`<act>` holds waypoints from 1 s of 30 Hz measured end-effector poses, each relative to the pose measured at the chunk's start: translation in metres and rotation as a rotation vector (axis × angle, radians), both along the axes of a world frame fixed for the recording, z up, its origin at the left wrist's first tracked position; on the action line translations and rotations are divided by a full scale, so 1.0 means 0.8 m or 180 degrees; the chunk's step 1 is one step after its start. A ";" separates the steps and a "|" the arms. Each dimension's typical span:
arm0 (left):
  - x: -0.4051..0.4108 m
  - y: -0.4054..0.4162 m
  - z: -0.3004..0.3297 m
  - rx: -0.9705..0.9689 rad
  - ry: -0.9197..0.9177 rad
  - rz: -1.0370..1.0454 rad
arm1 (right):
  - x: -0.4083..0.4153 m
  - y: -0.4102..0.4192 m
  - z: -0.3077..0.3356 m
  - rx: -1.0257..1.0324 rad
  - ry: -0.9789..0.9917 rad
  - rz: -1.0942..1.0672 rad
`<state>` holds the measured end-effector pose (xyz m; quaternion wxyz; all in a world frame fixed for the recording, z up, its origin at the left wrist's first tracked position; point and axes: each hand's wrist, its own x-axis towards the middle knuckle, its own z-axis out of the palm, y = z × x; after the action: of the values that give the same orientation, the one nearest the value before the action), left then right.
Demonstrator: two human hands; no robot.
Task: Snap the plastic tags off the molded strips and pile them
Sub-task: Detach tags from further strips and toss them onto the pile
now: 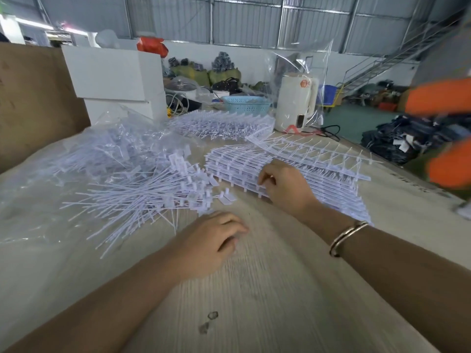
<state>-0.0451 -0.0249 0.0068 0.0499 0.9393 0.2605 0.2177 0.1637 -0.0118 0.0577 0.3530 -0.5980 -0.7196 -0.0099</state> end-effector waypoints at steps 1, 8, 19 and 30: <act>0.000 0.000 0.000 -0.0025 0.0001 0.0003 | 0.007 0.012 0.004 -0.0013 -0.0112 -0.0120; -0.004 0.001 0.000 -0.0193 0.0015 -0.0011 | 0.047 0.084 0.013 -0.0864 -0.0684 -0.1187; -0.005 0.001 0.002 -0.0365 0.0021 -0.0051 | 0.089 0.139 0.010 -0.1680 -0.0525 -0.1523; -0.006 -0.001 0.004 -0.0470 0.0050 -0.0027 | 0.107 0.142 0.017 -0.1349 -0.1390 -0.1548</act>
<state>-0.0496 -0.0257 0.0103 0.1179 0.9358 0.2723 0.1902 0.2492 0.1021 0.0712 0.0476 -0.7946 -0.6011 -0.0715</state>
